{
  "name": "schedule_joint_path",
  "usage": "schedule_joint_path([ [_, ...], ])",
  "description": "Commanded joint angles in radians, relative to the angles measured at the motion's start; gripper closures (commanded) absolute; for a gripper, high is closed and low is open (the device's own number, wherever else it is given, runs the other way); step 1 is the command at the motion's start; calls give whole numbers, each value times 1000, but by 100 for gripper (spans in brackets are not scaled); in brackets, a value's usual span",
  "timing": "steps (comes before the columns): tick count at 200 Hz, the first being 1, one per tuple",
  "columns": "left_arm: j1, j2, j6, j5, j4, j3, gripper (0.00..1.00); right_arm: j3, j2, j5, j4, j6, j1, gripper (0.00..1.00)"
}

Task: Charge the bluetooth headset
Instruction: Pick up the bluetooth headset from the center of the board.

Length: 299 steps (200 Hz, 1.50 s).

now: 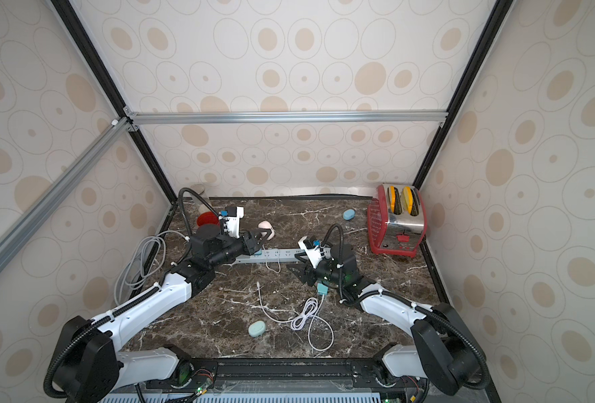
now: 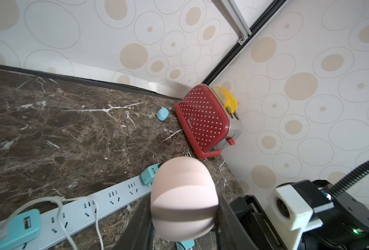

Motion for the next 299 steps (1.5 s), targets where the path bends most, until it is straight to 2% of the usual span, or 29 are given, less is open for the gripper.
schedule_joint_path([
  [1, 8, 6, 44, 60, 90, 51, 75, 39, 13, 73, 116, -43, 23, 48],
  [29, 8, 19, 16, 60, 95, 70, 75, 60, 23, 136, 151, -29, 40, 49],
  [106, 7, 40, -114, 67, 184, 50, 76, 124, 74, 175, 211, 31, 73, 47],
  [120, 7, 34, -124, 24, 113, 68, 78, 128, 67, 196, 188, 47, 73, 47],
  [134, 8, 23, -110, -13, -2, 92, 78, 122, 31, 233, 104, 44, 73, 47],
  [148, 7, 6, -103, -15, -15, 74, 77, 112, -17, 267, 0, 52, 73, 47],
  [169, 8, -25, -65, -46, -76, 44, 76, 125, -92, 289, -260, 112, 52, 48],
  [185, 8, -40, -34, -56, -120, 21, 77, 149, -134, 277, -487, 168, 17, 52],
  [202, 8, -47, -22, -48, -117, -10, 76, 147, -170, 264, -645, 174, -4, 58],
  [227, 7, -49, -3, -52, -111, -44, 76, 151, -175, 232, -794, 199, -34, 67],
  [246, 8, -54, 1, -68, -117, -67, 77, 197, -129, 213, -920, 219, -35, 67],
  [274, 7, -65, 23, -73, -139, -105, 76, 257, -46, 119, -1050, 263, -21, 66],
  [288, 8, -81, 42, -89, -161, -123, 76, 256, -37, 154, -1054, 264, 28, 65],
  [299, 8, -94, 60, -103, -183, -131, 77, 261, -29, 217, -1069, 210, 75, 66],
])
